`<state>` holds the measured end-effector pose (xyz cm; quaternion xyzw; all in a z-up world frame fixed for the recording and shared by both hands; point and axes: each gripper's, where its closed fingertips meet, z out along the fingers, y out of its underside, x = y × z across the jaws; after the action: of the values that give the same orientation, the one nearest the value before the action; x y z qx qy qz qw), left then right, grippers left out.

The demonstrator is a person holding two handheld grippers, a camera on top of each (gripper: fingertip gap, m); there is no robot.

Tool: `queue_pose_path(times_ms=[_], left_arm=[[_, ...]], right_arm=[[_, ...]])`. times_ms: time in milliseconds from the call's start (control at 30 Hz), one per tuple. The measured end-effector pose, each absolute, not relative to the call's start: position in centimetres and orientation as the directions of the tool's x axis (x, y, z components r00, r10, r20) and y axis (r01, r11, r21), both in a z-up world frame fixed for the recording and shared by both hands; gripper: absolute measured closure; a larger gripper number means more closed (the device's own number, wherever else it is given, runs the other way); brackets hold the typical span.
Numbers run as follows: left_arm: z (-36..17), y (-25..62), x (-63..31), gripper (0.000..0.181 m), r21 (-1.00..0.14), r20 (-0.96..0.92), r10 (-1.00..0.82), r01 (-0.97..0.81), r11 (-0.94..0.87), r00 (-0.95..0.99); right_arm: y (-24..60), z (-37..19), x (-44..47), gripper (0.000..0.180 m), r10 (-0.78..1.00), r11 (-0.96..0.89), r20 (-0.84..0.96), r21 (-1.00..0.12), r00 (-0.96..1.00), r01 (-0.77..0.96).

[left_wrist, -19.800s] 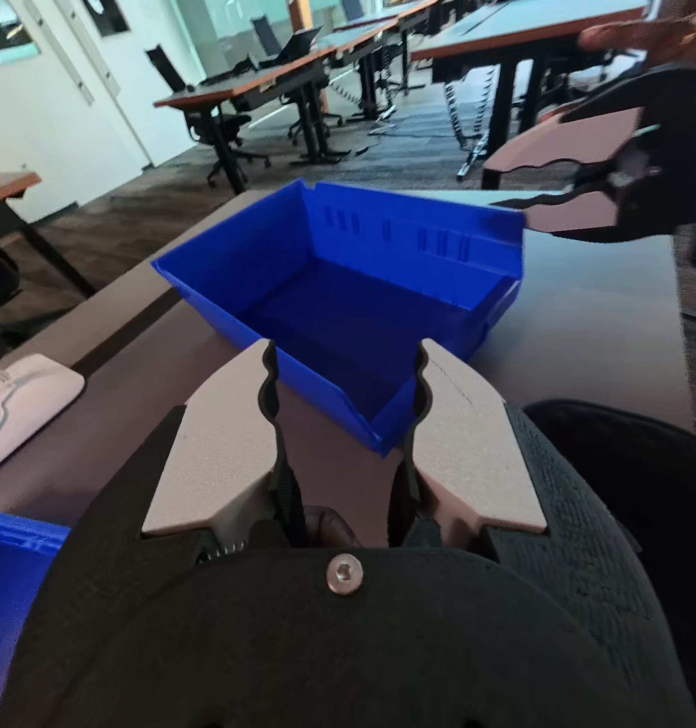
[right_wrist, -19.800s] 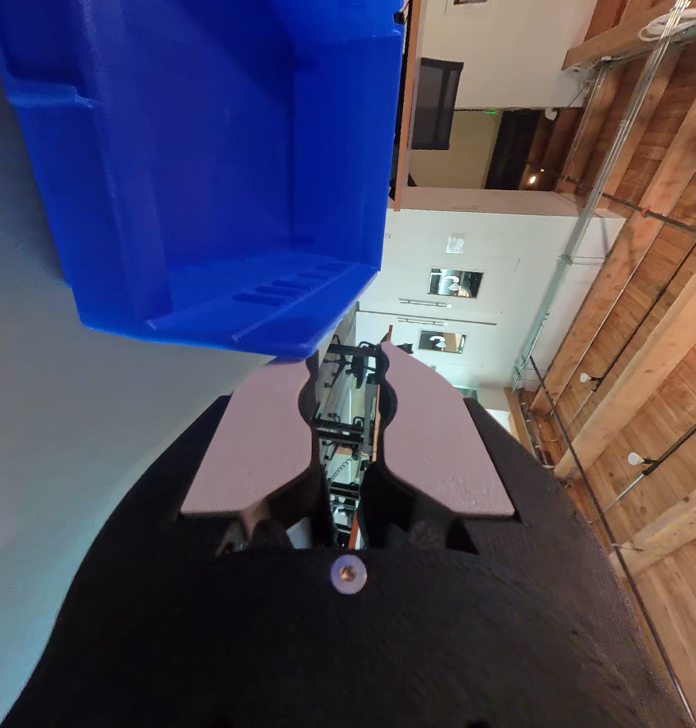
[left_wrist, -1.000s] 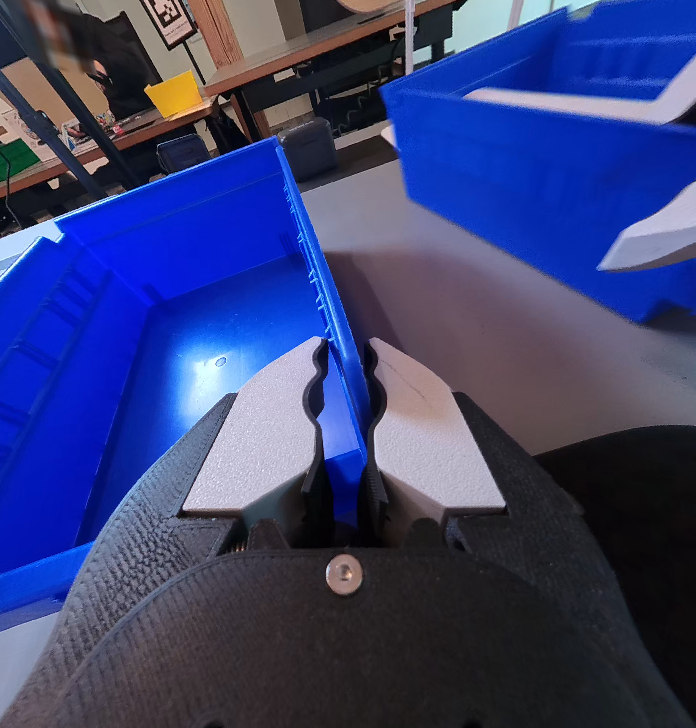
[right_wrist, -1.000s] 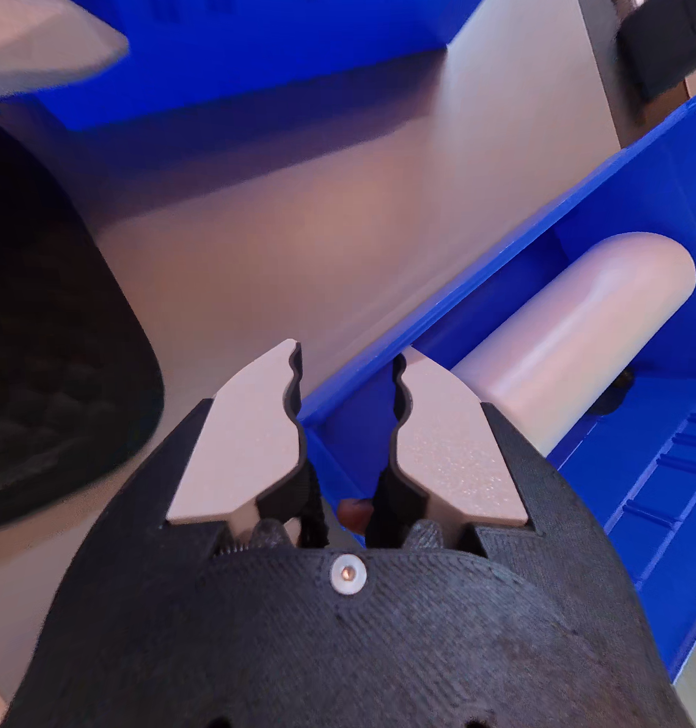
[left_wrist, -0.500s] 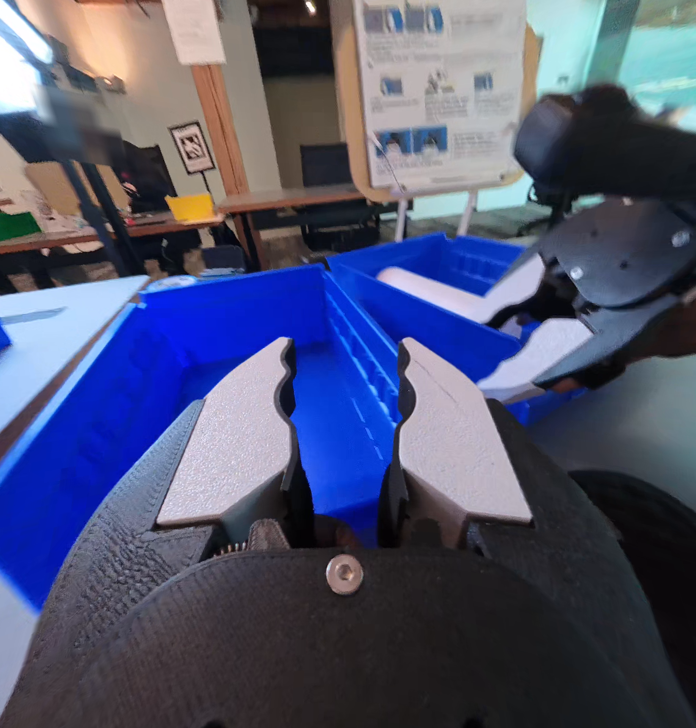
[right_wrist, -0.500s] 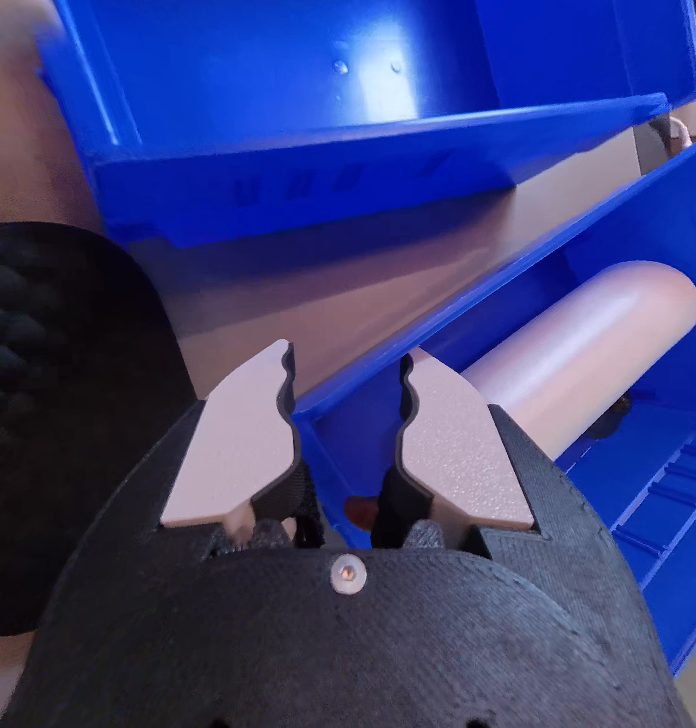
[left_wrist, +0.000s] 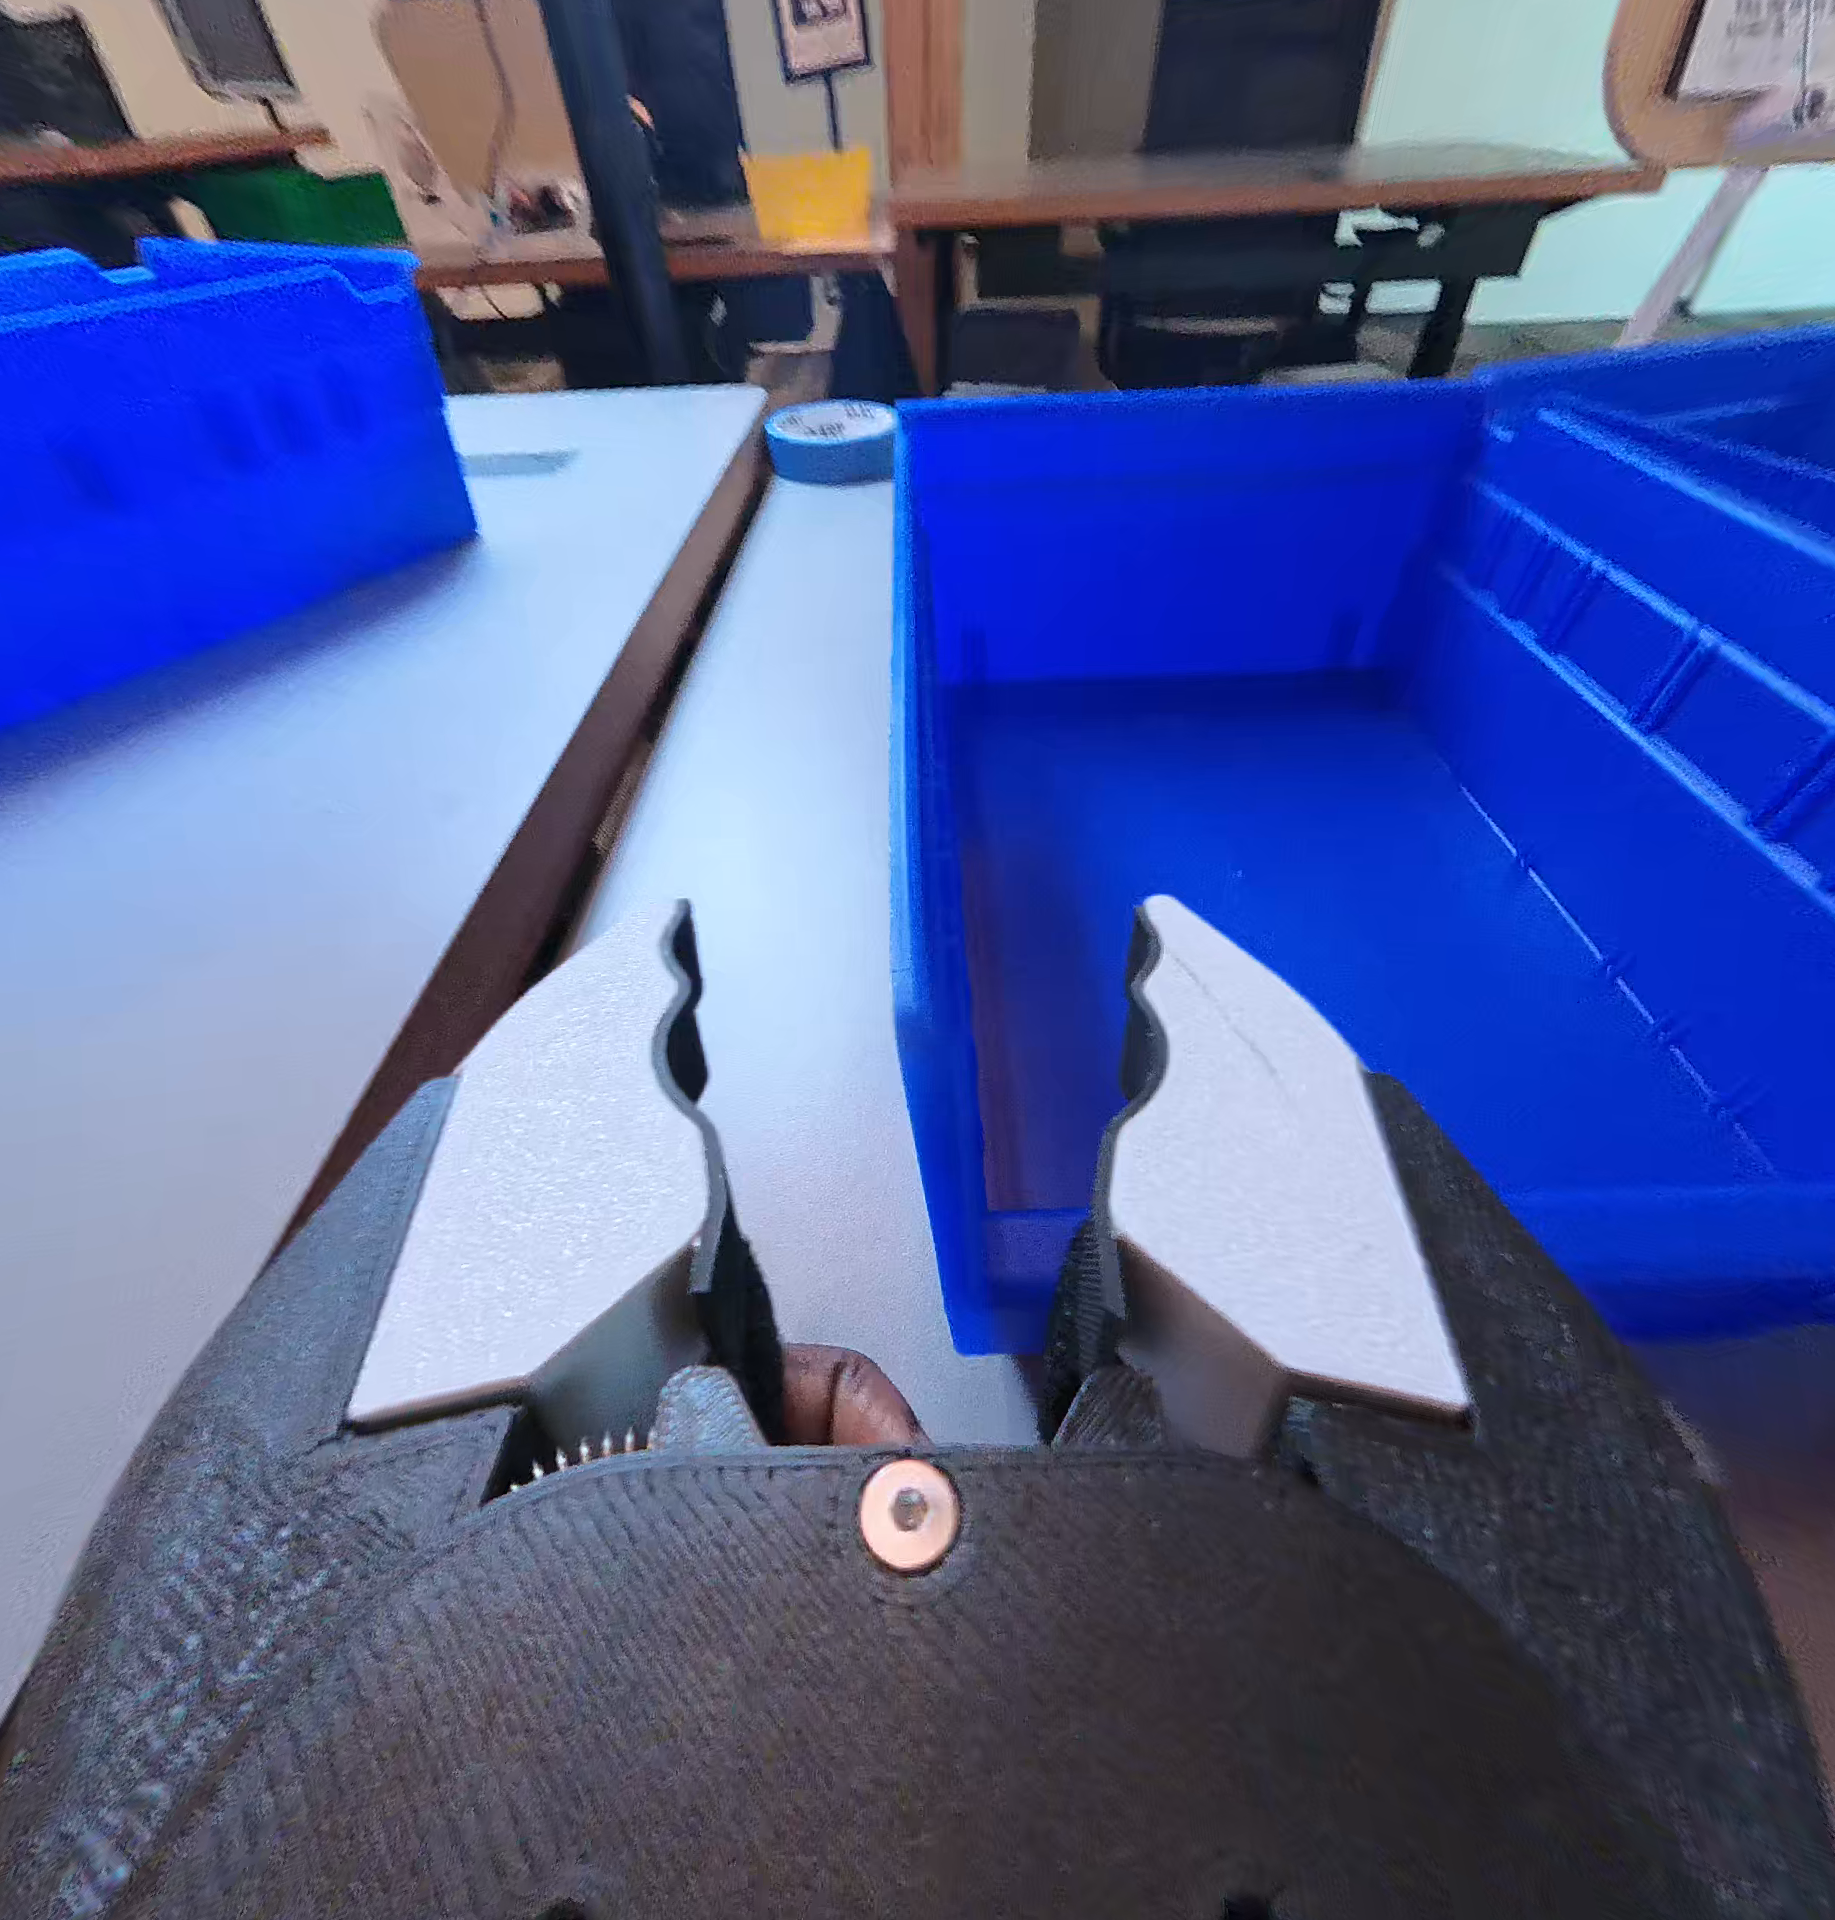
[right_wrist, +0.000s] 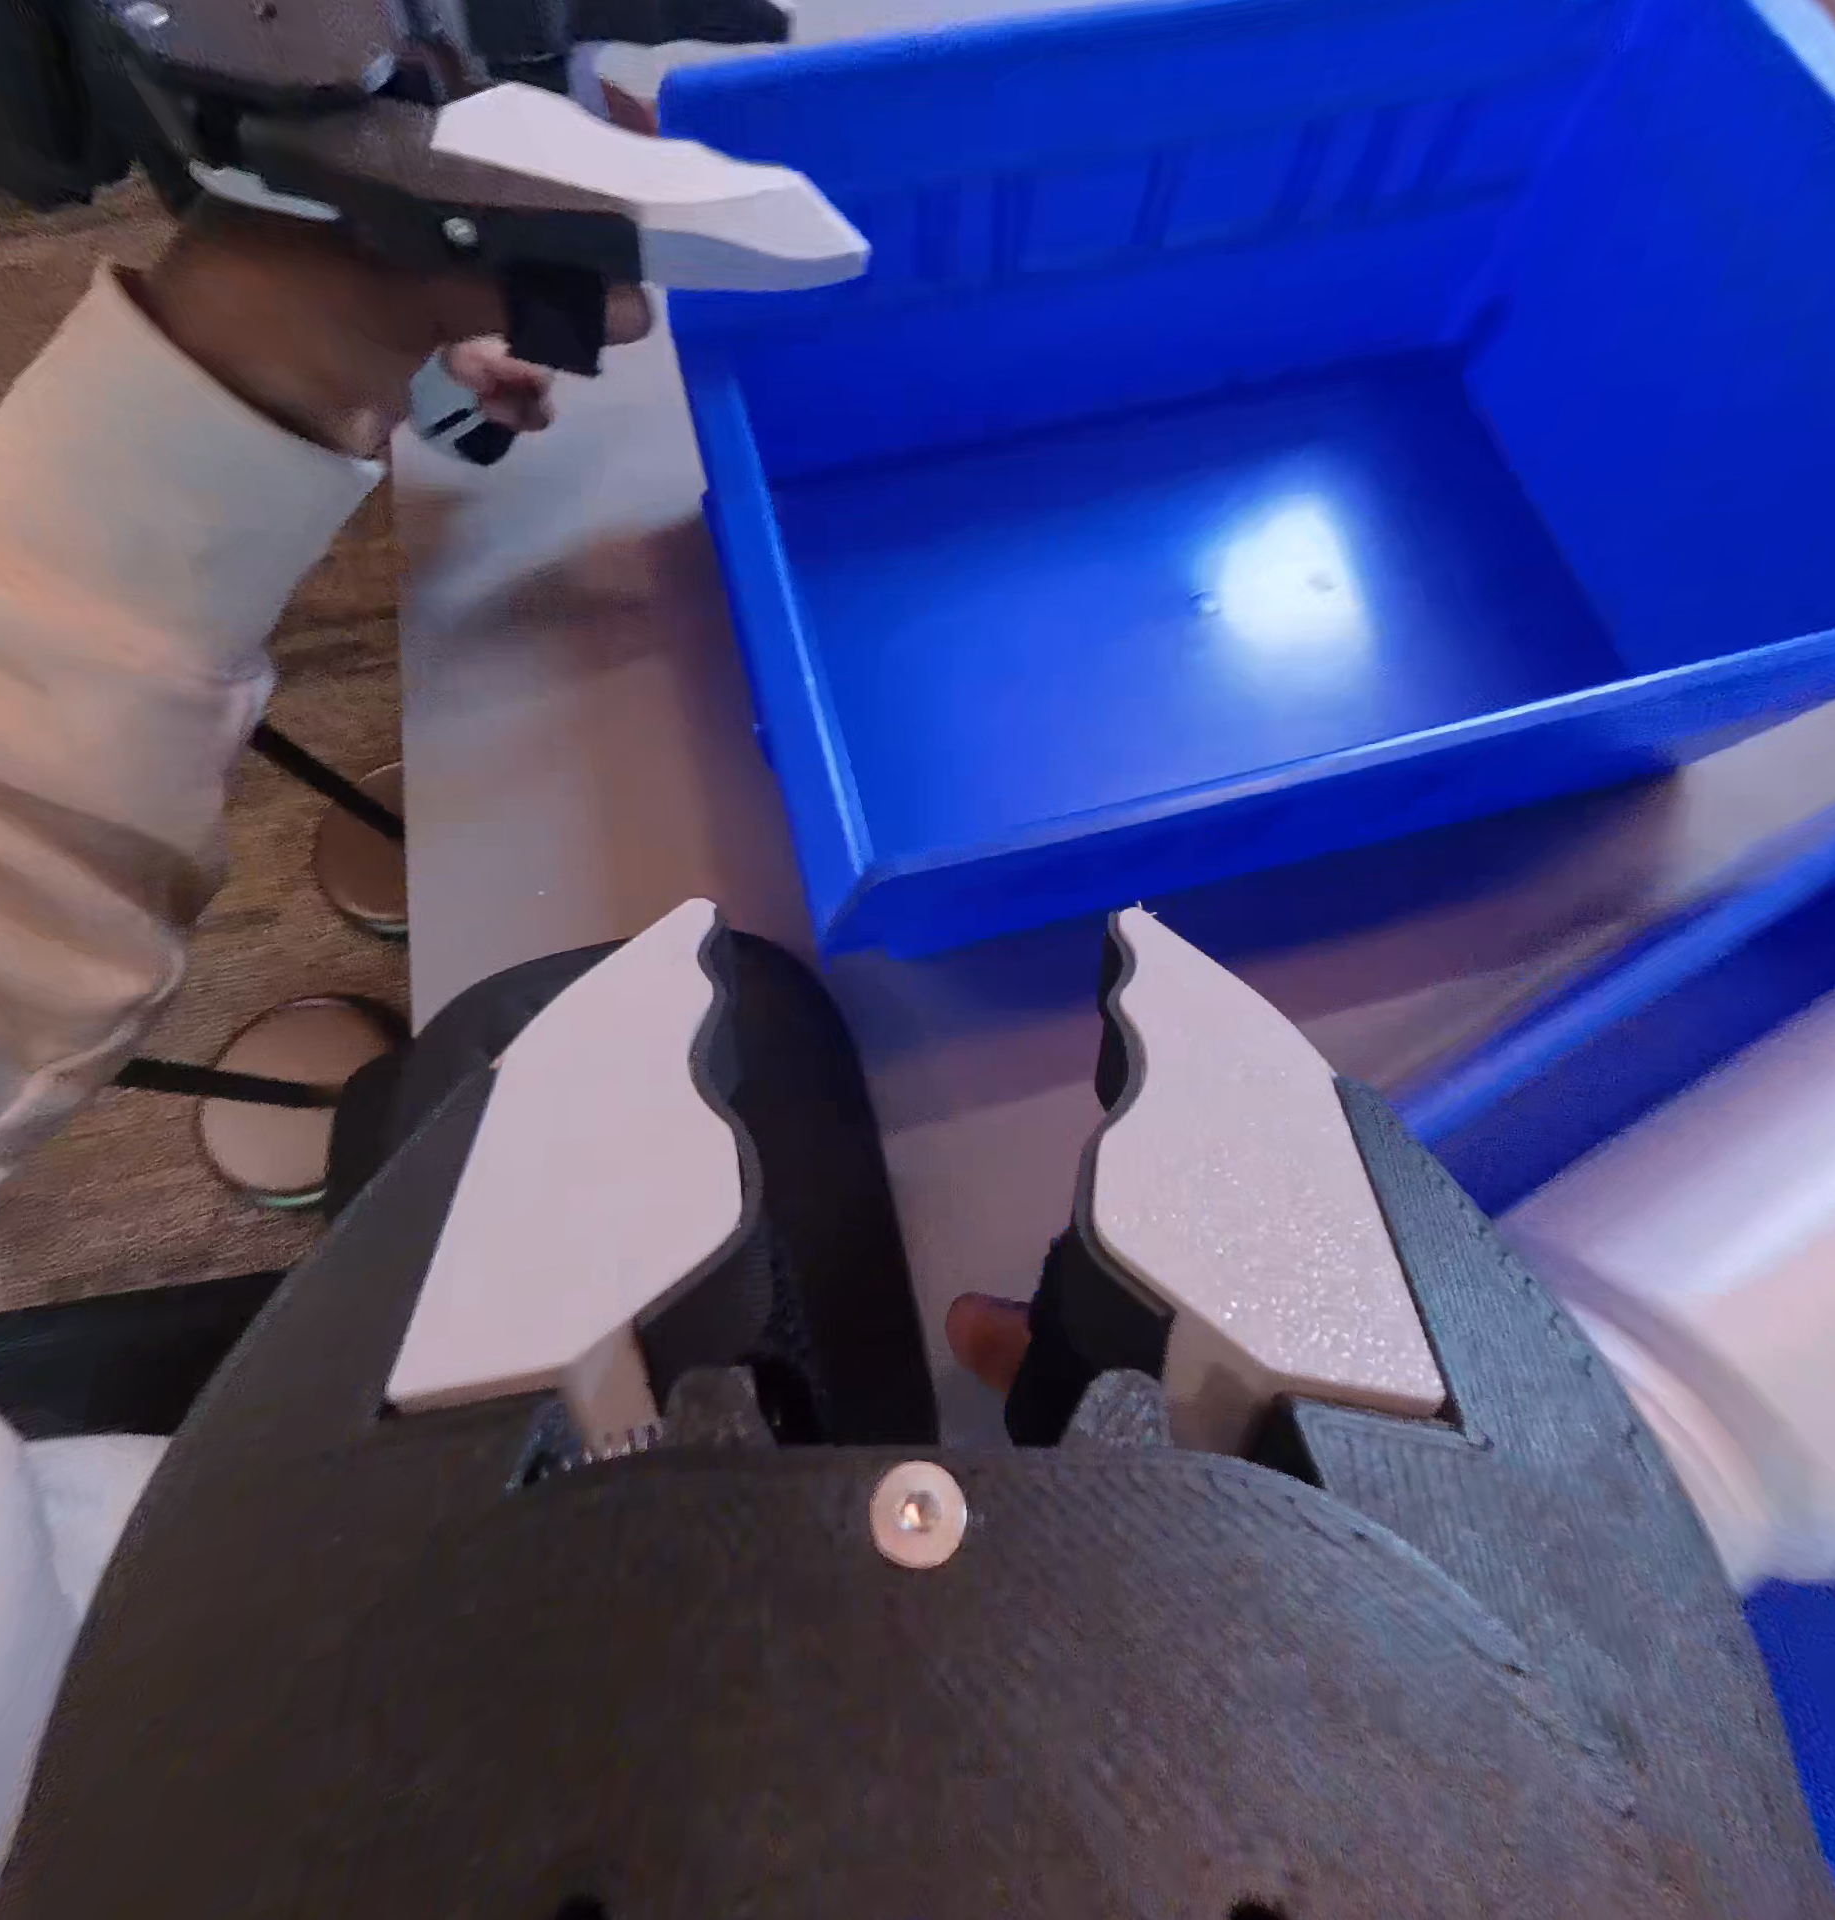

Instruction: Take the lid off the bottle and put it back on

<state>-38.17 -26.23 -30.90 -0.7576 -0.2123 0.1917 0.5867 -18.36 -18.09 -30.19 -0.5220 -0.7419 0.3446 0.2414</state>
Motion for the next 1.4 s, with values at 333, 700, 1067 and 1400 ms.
queue_pose_path(times_ms=[333,700,1067,1400], left_arm=[[-31.5,-26.1,-37.1,0.173,-0.961,-0.164,0.547,-0.008,-0.276,0.821],[-18.5,-28.2,-31.6,0.175,-0.963,-0.197,0.729,-0.267,-0.020,0.656],[-9.6,-14.7,-19.9,0.175,-0.912,-0.186,0.507,-0.340,0.229,0.842],[-11.3,1.2,-5.2,0.174,-0.964,-0.133,0.151,-0.163,0.209,0.980]], right_arm=[[-17.1,-33.3,-20.3,0.136,0.926,0.377,0.253,-0.617,-0.279,0.691],[-15.1,-24.8,-19.1,0.155,0.874,0.475,0.463,-0.755,-0.144,0.452],[-5.6,-14.7,-4.8,0.158,0.785,0.456,0.578,-0.783,0.224,0.423],[4.2,-14.1,12.6,0.162,0.639,0.266,0.570,-0.794,0.517,0.547]])
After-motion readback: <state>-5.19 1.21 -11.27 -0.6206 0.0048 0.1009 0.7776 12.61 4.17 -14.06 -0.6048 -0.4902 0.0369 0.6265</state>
